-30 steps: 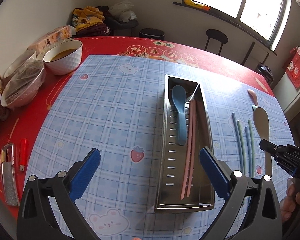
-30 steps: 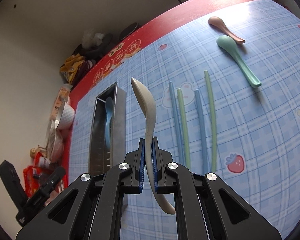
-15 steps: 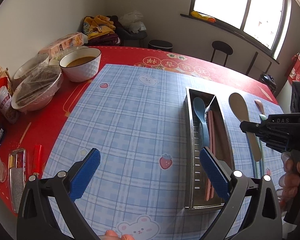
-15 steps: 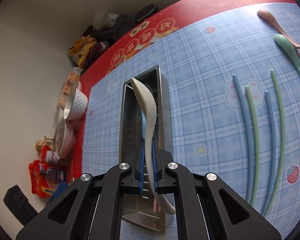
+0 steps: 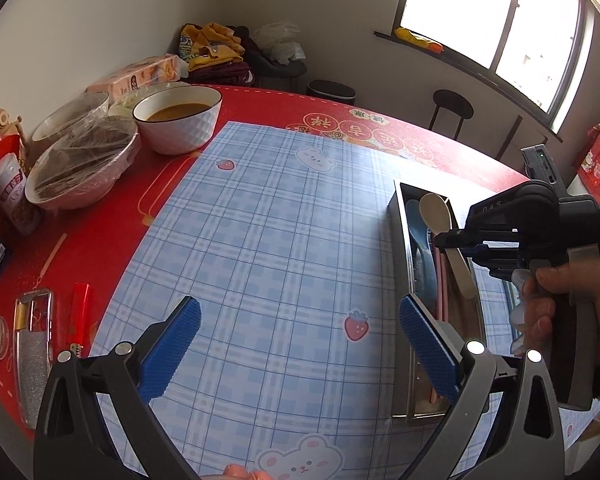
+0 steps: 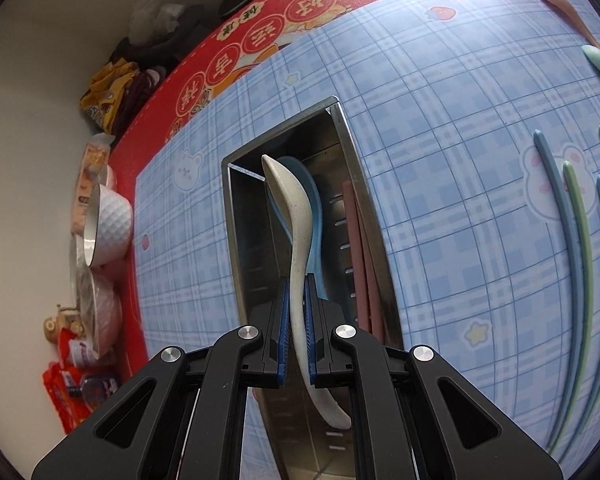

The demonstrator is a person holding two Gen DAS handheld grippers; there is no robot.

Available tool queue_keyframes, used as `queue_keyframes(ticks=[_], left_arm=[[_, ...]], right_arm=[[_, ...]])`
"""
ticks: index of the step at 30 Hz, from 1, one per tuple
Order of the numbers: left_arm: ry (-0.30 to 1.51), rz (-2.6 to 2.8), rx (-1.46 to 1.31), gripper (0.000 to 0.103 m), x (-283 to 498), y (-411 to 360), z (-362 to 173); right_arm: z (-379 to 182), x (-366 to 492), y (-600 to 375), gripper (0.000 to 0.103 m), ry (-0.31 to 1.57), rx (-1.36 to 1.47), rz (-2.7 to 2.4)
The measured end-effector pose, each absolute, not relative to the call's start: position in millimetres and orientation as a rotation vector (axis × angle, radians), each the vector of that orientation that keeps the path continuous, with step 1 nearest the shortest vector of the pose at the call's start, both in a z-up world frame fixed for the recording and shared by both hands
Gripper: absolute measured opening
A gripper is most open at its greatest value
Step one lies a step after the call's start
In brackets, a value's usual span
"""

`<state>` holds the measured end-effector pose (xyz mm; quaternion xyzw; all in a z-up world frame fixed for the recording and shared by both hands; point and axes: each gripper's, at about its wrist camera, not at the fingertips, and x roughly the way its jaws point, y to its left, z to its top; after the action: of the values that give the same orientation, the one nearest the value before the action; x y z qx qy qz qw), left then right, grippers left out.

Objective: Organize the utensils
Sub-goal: 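Lower the beige spoon into the caddy and open the right gripper, then move the left gripper to a blue chopstick and close on it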

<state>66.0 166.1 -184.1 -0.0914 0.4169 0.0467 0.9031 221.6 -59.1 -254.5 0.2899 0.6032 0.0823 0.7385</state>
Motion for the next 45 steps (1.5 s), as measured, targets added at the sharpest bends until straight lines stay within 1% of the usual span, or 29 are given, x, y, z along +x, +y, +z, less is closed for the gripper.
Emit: queue_keyframes(ticks=[10,12,20,26,33,37,41,45], left_arm=[[0.864,0.113,-0.198,0.097,64,173,-185],[0.861,0.112,-0.199,0.097,62,173,-184],[0.858,0.107,-0.189,0.097,60,168,-182],[0.845,0.095,-0.188,0.097,61,161,-178],[0.828,0.07,-0.187,0.097,64,148,-170],[0.815,0.058,-0.153,0.097,66,134,-163],[0.81,0.034,-0.129,0.097,68,119,-158],[0.821,0.026,-0.097,0.097,71,101,-156]], right_arm=[[-267,230,-53,0.007,1.35,0.643,0.16],[-266,232,-52,0.009,1.353,0.638,0.166],[-258,235,-51,0.009,1.349,0.59,0.192],[-231,222,-54,0.009,1.267,0.5,0.251],[-193,176,-65,0.009,1.089,0.254,0.313],[-178,147,-87,0.009,0.983,0.158,0.312],[-173,123,-119,0.009,0.931,0.128,0.257],[-180,106,-154,0.009,0.925,0.164,0.187]])
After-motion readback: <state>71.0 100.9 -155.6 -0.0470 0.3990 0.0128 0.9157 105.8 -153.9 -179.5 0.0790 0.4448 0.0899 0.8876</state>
